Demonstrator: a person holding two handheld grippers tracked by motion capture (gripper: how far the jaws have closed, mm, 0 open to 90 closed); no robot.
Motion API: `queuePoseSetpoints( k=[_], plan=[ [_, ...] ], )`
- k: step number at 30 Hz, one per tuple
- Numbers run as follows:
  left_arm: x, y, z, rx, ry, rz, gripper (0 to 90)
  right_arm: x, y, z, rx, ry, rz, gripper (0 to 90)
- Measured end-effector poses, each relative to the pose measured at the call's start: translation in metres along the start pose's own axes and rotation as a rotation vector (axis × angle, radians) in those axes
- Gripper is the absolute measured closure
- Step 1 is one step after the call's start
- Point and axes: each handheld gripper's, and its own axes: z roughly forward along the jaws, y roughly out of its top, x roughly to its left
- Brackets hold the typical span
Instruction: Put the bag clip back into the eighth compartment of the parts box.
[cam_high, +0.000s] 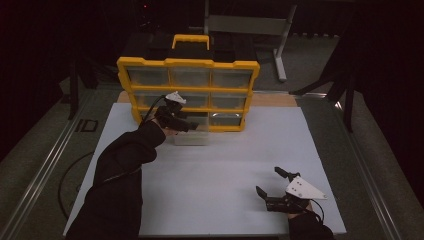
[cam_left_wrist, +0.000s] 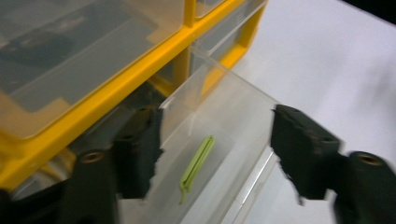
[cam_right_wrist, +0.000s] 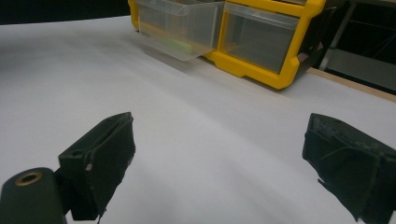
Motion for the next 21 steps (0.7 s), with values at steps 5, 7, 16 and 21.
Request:
queuePoseSetpoints(
  k=[5, 7, 16, 21],
  plan=[
    [-0.003, 0.001, -0.004, -0.003, -0.001, -0.010, 18.0, 0.000, 0.000, 0.001, 0.001, 0.000, 0.000, 9.1],
    [-0.005, 0.001, -0.006, -0.010, -0.005, -0.011, 15.9, 0.000, 0.000, 0.000, 0.002, -0.001, -0.001, 9.1],
    [-0.012, -0.001, -0.011, -0.008, -0.022, -0.020, 1.7, 0.000, 0.000, 0.000, 0.001, -0.002, 0.002, 9.1],
    [-0.018, -0.006, -0.018, -0.017, -0.019, -0.011, 0.0, 0.000, 0.000, 0.000, -0.001, -0.003, 0.006, 9.1]
  ],
)
